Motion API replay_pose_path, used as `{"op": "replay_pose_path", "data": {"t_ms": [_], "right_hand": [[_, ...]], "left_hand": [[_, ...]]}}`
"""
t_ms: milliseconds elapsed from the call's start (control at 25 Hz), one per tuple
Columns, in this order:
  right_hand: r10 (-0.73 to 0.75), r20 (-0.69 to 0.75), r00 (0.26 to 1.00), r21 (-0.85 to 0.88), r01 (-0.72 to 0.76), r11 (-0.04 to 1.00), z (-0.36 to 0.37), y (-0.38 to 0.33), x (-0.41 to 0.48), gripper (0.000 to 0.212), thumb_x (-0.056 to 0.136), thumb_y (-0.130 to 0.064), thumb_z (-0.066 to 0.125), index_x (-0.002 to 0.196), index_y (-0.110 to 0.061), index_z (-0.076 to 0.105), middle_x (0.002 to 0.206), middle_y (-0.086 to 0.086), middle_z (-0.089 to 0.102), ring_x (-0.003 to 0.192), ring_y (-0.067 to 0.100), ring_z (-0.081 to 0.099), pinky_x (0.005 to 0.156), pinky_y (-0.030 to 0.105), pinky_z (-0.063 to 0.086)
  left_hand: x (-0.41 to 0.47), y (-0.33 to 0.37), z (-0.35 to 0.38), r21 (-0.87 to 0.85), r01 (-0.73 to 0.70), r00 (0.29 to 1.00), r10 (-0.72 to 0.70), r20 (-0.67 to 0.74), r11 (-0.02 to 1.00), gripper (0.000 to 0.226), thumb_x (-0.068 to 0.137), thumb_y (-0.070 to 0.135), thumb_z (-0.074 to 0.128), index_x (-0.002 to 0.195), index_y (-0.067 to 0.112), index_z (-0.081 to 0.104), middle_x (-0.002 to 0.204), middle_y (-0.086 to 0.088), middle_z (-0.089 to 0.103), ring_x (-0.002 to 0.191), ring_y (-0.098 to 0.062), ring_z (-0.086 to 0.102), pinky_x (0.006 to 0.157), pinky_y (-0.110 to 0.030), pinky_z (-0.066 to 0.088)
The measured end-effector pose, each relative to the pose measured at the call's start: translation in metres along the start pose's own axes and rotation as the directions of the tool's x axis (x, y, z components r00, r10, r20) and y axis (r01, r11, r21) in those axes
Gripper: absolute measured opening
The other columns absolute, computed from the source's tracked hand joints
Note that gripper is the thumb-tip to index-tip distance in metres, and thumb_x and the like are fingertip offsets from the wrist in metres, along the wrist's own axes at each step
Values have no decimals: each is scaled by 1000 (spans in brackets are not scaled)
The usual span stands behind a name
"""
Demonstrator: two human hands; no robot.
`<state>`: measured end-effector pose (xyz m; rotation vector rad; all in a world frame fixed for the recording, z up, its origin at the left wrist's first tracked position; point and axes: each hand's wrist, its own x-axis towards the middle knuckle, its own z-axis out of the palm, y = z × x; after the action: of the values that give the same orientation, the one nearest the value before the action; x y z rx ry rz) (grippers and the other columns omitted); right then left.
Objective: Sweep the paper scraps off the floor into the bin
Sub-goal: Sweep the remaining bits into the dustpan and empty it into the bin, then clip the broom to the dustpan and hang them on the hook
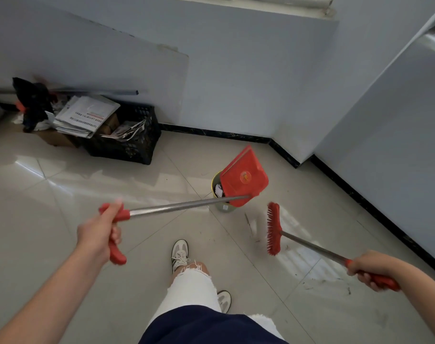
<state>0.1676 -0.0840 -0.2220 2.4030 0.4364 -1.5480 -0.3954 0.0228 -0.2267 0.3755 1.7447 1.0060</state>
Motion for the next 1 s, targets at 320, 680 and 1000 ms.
{"op": "replay_pose_path", "data": {"t_ms": [320,680,1000], "right_hand": [[19,-58,998,243,-4,970,6,35,-10,13,84,2,60,73,-1,52,39,6,44,27,14,38,36,15,36],[56,-76,996,390,-22,921,35,32,-24,22,91,-9,51,71,-10,43,32,3,43,22,11,39,32,14,38],[-29,97,995,145,15,989,91,-50,-26,19,88,-4,48,71,-7,42,47,8,44,23,12,37,34,14,38]], "left_hand": [[-70,54,151,474,-877,423,343,838,-78,40,75,66,63,81,26,69,68,5,66,72,-18,60,59,-30,41],[-62,-98,261,81,-898,141,-109,984,-431,51,85,62,50,106,19,66,100,-5,72,96,-26,65,66,-32,44],[-60,-160,278,-98,-910,27,-293,956,-404,41,89,54,47,101,18,62,97,-4,70,91,-28,66,60,-31,35]]}}
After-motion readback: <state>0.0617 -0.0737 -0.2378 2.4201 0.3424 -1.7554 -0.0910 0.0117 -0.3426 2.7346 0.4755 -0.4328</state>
